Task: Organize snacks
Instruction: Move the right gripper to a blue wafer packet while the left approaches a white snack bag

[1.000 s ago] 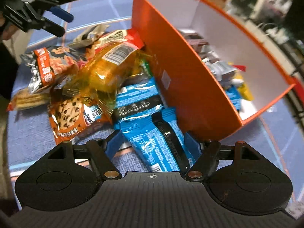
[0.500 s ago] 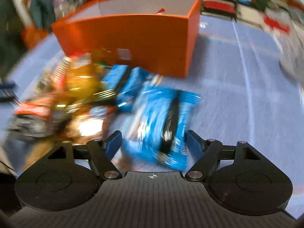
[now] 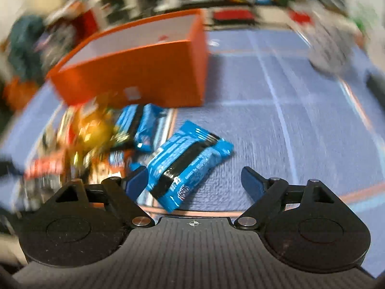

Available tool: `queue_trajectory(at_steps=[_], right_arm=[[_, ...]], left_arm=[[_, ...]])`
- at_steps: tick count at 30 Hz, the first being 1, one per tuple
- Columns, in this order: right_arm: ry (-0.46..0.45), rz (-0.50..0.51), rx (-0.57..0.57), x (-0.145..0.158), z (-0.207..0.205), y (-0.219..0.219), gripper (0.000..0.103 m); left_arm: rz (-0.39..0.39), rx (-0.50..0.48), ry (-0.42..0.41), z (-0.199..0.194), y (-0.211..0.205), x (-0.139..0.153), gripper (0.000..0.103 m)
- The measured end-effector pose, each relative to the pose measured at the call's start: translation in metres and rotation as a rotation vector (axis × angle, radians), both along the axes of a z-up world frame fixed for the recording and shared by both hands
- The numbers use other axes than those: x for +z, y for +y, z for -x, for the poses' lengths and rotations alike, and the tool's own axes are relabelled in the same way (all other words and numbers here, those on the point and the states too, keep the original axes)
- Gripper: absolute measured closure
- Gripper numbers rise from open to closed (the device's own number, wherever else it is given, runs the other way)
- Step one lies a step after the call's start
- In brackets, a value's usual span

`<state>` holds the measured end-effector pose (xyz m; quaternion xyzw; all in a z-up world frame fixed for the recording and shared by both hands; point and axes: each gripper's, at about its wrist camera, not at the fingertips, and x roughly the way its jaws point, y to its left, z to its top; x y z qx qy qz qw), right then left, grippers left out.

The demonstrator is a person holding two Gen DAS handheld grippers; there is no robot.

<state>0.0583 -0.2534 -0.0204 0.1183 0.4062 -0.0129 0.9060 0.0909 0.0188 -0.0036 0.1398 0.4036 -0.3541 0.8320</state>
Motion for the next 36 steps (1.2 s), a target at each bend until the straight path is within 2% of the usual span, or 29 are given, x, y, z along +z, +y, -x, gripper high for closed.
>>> queue_trajectory(at_steps=[3, 6, 9, 12, 14, 15, 17, 20, 22, 23, 26, 28, 33, 34, 36], right_arm=[[0.001, -0.024, -0.101, -0.005, -0.005, 0.009, 0.026], [-0.004, -0.018, -0.173, -0.009, -0.013, 0.022, 0.027], [-0.002, 0.027, -0.161, -0.017, -0.025, 0.043, 0.033], [-0.007, 0.132, -0.149, -0.021, -0.029, 0.059, 0.040], [-0.010, 0.157, -0.125, -0.020, -0.025, 0.061, 0.043], [-0.010, 0.163, -0.113, -0.019, -0.024, 0.060, 0.048], [-0.017, 0.155, -0.105, -0.017, -0.022, 0.054, 0.050], [-0.026, 0.122, -0.100, -0.019, -0.024, 0.043, 0.050], [-0.034, 0.116, -0.099, -0.020, -0.022, 0.042, 0.049], [-0.036, 0.123, -0.097, -0.021, -0.022, 0.044, 0.049], [-0.037, 0.149, -0.078, -0.025, -0.024, 0.048, 0.047], [-0.032, 0.168, -0.076, -0.025, -0.024, 0.050, 0.051], [-0.032, 0.178, -0.079, -0.025, -0.025, 0.049, 0.053], [-0.031, 0.184, -0.077, -0.025, -0.025, 0.050, 0.053], [-0.031, 0.201, -0.068, -0.026, -0.024, 0.053, 0.053]], left_arm=[[0.014, 0.035, 0.031, -0.007, -0.003, -0.006, 0.033], [-0.001, 0.065, 0.010, -0.002, -0.004, -0.007, 0.033], [-0.036, 0.105, -0.028, 0.007, 0.000, -0.008, 0.033], [-0.035, 0.150, -0.025, 0.013, 0.013, -0.007, 0.033], [-0.039, 0.198, -0.017, 0.013, 0.022, -0.007, 0.033], [-0.039, 0.225, -0.009, 0.012, 0.025, -0.005, 0.037], [-0.021, 0.240, 0.002, 0.011, 0.028, -0.004, 0.044], [0.004, 0.201, -0.003, 0.014, 0.022, -0.002, 0.045], [0.007, 0.171, -0.010, 0.016, 0.015, -0.002, 0.039], [0.008, 0.165, -0.006, 0.016, 0.011, -0.003, 0.032], [0.006, 0.167, 0.010, 0.016, 0.004, -0.004, 0.031], [0.005, 0.167, 0.011, 0.018, 0.003, -0.004, 0.031], [-0.008, 0.196, 0.006, 0.019, 0.006, -0.007, 0.031], [-0.011, 0.209, 0.005, 0.019, 0.006, -0.007, 0.029], [-0.019, 0.237, -0.005, 0.019, 0.006, -0.007, 0.019]])
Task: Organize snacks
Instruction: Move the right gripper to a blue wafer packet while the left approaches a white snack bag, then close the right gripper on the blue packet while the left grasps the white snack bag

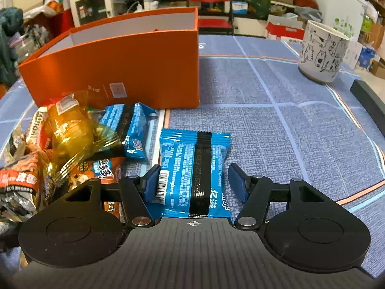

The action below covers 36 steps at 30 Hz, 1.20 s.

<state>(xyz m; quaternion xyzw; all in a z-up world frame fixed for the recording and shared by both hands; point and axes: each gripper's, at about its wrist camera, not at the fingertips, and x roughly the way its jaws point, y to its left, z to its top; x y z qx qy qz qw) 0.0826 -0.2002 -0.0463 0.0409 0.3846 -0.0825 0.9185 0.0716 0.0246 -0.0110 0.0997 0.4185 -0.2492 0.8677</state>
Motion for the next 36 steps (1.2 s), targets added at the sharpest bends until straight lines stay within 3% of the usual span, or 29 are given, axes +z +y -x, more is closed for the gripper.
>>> queue_trajectory(at_steps=[2, 7, 8, 12, 18, 20, 36], right_arm=[[0.000, 0.003, 0.002, 0.000, 0.000, 0.000, 0.053], [-0.001, 0.009, 0.002, 0.000, 0.000, 0.001, 0.053], [-0.001, 0.008, 0.003, 0.000, 0.000, 0.000, 0.053], [0.002, 0.005, 0.003, 0.000, 0.002, 0.000, 0.055], [0.004, 0.006, 0.013, 0.000, 0.002, 0.002, 0.060], [0.000, -0.002, 0.015, 0.001, 0.002, 0.002, 0.067], [-0.032, 0.014, 0.050, 0.014, 0.007, 0.004, 0.069]], left_arm=[[-0.022, 0.032, -0.018, 0.000, -0.001, -0.001, 0.011], [-0.050, 0.132, -0.028, -0.002, -0.007, -0.003, 0.011], [-0.049, 0.143, -0.030, -0.002, -0.008, -0.003, 0.012], [-0.029, 0.141, -0.021, 0.000, -0.010, -0.001, 0.034], [-0.016, 0.123, -0.009, 0.003, -0.010, 0.002, 0.047], [-0.016, 0.120, -0.006, 0.003, -0.010, 0.002, 0.049], [0.019, 0.127, -0.010, 0.003, 0.003, 0.015, 0.054]])
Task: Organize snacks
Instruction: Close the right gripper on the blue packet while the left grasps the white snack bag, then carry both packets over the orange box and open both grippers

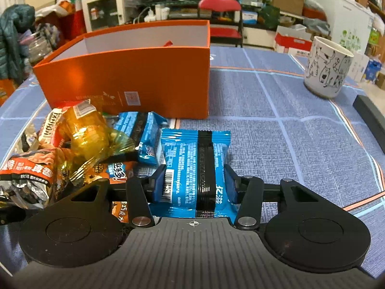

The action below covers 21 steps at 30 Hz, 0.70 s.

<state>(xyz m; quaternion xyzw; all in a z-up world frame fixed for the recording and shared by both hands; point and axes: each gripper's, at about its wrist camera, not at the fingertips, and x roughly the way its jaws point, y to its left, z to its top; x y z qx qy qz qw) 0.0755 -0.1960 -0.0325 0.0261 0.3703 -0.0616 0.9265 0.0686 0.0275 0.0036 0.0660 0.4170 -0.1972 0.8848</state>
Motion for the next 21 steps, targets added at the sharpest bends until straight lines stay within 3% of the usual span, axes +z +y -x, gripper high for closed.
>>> queue_trajectory(at_steps=[13, 21], right_arm=[[-0.033, -0.017, -0.012, 0.013, 0.002, -0.006, 0.069], [-0.109, -0.031, 0.017, 0.041, 0.007, 0.000, 0.069]], left_arm=[[0.031, 0.019, -0.090, 0.011, 0.020, 0.031, 0.057], [0.097, 0.037, -0.153, -0.001, 0.018, 0.058, 0.057]])
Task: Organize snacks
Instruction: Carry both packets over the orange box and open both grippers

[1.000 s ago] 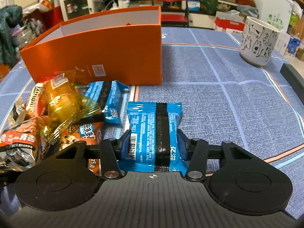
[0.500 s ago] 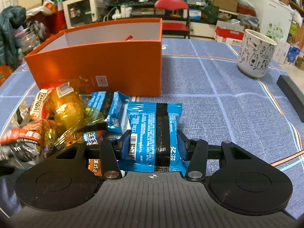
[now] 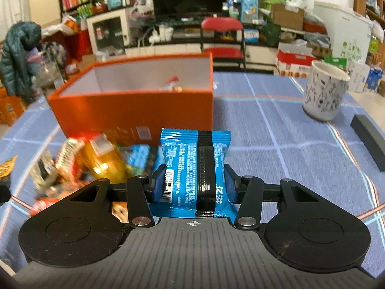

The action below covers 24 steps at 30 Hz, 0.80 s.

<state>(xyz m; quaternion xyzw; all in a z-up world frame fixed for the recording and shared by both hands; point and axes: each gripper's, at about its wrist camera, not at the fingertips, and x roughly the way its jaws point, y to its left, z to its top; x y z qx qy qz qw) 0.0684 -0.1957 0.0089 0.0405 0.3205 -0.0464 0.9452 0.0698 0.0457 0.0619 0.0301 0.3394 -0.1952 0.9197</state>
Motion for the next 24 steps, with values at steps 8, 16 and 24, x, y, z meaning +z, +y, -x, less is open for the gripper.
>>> queue_trajectory(at_steps=[8, 16, 24], right_arm=[[-0.112, 0.016, 0.026, 0.050, -0.034, -0.005, 0.069], [-0.101, -0.003, 0.047, 0.063, -0.116, -0.007, 0.068], [-0.143, 0.002, 0.109, 0.068, -0.074, 0.007, 0.041]], left_arm=[[0.025, 0.026, -0.110, -0.068, -0.027, 0.043, 0.057], [0.050, 0.048, -0.132, -0.167, -0.068, 0.049, 0.054], [0.078, 0.109, -0.144, -0.126, -0.035, 0.044, 0.006]])
